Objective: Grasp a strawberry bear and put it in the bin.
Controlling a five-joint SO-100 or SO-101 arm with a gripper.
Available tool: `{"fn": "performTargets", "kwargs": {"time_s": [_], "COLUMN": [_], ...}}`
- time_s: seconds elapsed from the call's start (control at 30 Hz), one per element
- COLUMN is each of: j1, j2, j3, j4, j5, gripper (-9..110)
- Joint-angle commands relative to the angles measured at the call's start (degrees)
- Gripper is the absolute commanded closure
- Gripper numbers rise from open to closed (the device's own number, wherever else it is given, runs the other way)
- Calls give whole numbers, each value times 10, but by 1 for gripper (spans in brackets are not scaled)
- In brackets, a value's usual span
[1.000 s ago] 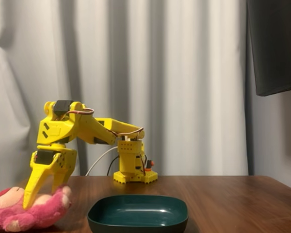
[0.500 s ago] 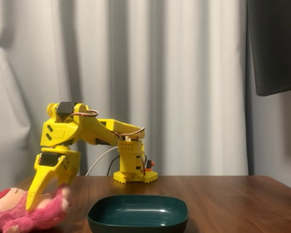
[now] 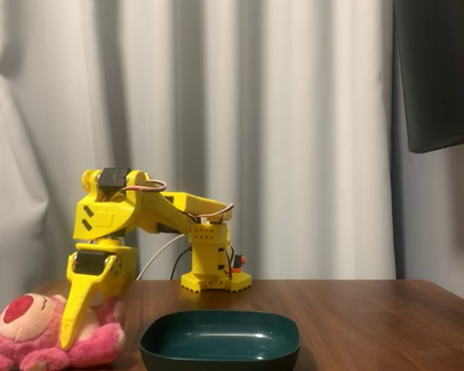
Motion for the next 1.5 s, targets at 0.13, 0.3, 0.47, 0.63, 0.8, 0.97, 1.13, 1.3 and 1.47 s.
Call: {"fn": "performTargets", "kwargs": {"time_s": [0.13,0.3,0.47,0.63,0.8,0.97,1.13,1.3,1.47], "j1": [-1,-5,-7,1,11,24,25,31,57], "j2": [5,5,11,50,102,132,165,259,361], "j3": [-26,-29,-31,-31,-30,-27,-26,4,63], "j4": [28,28,28,28,28,29,29,29,29], "j5": [-4,4,9,39,68,68,69,69,69], "gripper": [101,102,102,102,102,102,102,102,102]}}
